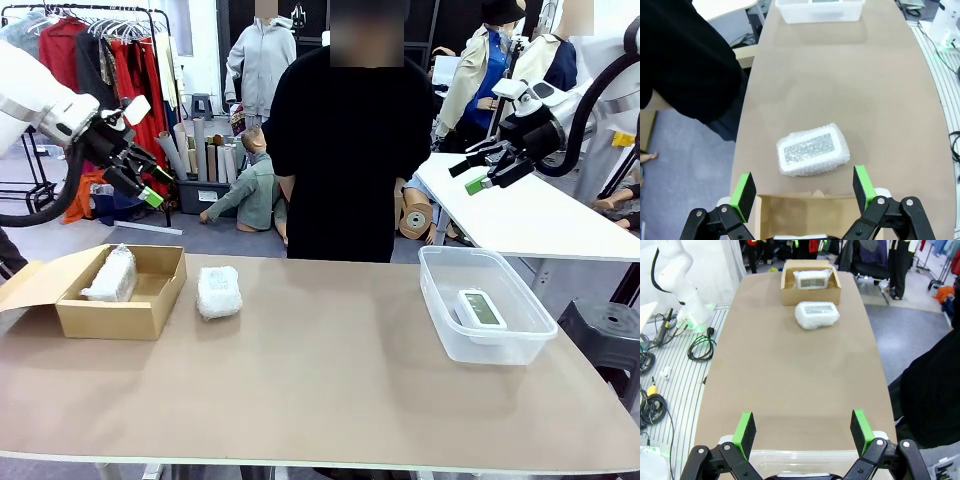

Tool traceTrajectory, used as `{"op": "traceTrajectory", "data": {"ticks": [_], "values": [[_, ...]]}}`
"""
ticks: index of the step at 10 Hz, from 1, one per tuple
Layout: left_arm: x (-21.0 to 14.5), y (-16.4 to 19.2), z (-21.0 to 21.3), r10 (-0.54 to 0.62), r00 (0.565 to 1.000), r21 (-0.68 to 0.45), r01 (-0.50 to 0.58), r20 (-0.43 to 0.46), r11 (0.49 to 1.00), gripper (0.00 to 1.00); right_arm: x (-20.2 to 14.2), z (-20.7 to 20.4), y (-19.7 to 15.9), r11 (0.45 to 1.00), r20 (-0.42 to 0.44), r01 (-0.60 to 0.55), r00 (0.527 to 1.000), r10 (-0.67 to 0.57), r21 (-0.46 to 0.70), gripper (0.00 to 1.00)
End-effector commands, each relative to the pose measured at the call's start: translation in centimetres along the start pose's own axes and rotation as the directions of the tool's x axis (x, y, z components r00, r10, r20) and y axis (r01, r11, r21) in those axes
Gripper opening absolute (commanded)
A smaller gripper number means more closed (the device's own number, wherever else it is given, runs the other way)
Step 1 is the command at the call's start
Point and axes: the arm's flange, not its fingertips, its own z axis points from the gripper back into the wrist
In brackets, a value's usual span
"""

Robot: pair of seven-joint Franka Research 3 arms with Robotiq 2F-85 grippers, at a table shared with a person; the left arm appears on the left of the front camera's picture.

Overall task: Separate and place wrapped and unwrapped clocks.
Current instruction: Pick up the Digital clock indicated by the person.

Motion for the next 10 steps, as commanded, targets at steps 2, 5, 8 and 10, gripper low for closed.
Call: {"op": "traceTrajectory", "data": {"ticks": [2, 5, 8, 10], "values": [[-0.47, 0.94, 0.34, 0.011, 0.999, -0.008, -0.011, 0.036, 1.0, 1.0, 0.2, -0.02, 0.07, 1.0, 0.008, -0.002, 1.0, 0.002, -0.001, 1.0], [-0.49, 1.48, 0.48, 0.033, 0.999, -0.012, -0.033, 0.034, 0.999, 1.0, 0.2, -0.02, 0.07, 1.0, 0.008, -0.002, 1.0, 0.002, -0.001, 1.0], [-0.69, 0.77, 0.1, 0.01, 1.0, -0.005, -0.01, 0.012, 1.0, 1.0, 0.2, -0.02, 0.07, 1.0, 0.008, -0.002, 1.0, 0.002, -0.001, 1.0], [-0.69, 0.77, 0.1, 0.01, 1.0, -0.005, -0.01, 0.012, 1.0, 1.0, 0.2, -0.02, 0.07, 1.0, 0.008, -0.002, 1.0, 0.002, -0.001, 1.0]]}}
